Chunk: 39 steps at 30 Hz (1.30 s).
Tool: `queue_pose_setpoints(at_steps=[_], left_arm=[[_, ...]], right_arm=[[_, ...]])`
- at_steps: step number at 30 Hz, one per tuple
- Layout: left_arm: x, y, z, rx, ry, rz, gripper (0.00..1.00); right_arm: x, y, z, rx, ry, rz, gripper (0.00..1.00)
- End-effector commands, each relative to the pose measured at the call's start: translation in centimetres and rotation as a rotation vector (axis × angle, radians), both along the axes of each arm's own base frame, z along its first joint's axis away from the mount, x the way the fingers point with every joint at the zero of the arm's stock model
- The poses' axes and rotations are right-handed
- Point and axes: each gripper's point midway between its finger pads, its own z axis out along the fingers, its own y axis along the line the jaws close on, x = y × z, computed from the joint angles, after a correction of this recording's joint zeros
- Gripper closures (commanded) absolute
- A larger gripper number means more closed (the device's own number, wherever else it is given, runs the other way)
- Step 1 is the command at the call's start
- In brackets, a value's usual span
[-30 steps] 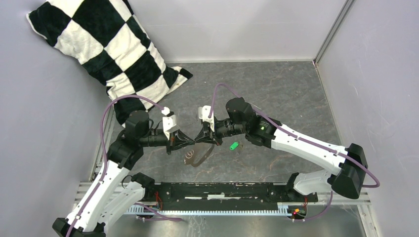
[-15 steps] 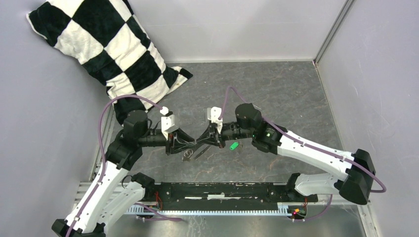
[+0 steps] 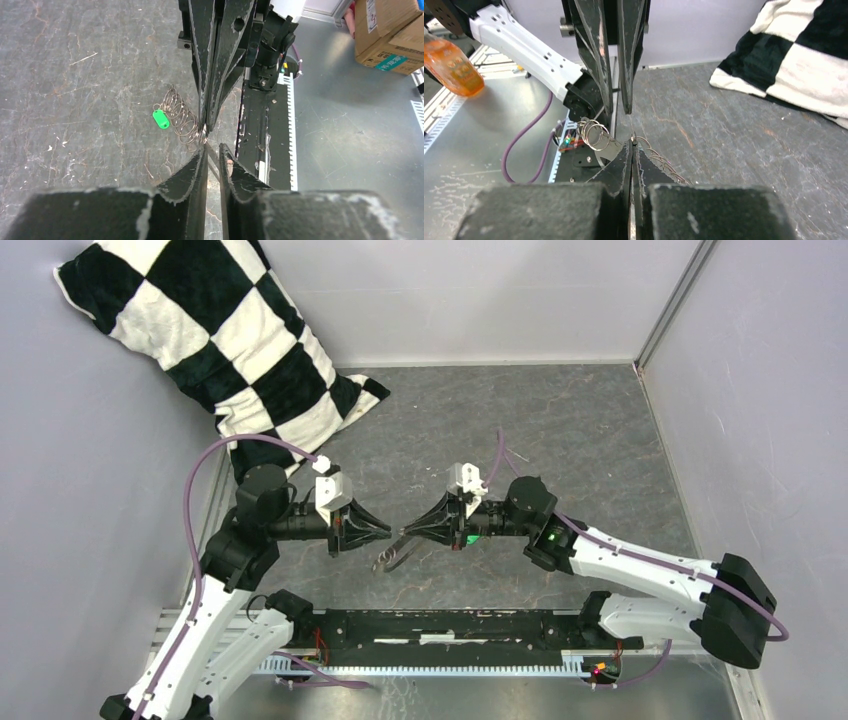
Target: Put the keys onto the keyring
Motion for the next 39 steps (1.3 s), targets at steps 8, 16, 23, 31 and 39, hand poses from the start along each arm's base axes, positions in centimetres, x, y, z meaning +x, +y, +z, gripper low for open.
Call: queue_pose_setpoints(at_steps=[8,16,23,31,39], left_arm=[[-1.5,0.0,0.0,0.008,0.018,-0.072,0.72],[-1.0,-0.4,0.7,-0.030,0.019,-0.068,0.68],[-0.9,-0.5,0.9,-0.040,0.014,-0.062,0.68],[-0.4,-0.5,0.8,-0.034,0.015,-0.039,0.68],[0.5,-0.1,0.9,-0.022,-0.011,0.031,0.54]], right_arm=[[-1.1,-0.6,6.4,0.294,-0.013,0.043,0.99],[-1.0,0.2,6.6,0.285,-0.001,0.065,0.99],[-0.6,0.6,6.1,0.250,-0.001,0.056,0.99],[-1.2,1.3,5.9,0.233,0.005,0.089,0.99],[-1.5,1.2,4.7,0.156,-0.021,0.101,0.99]])
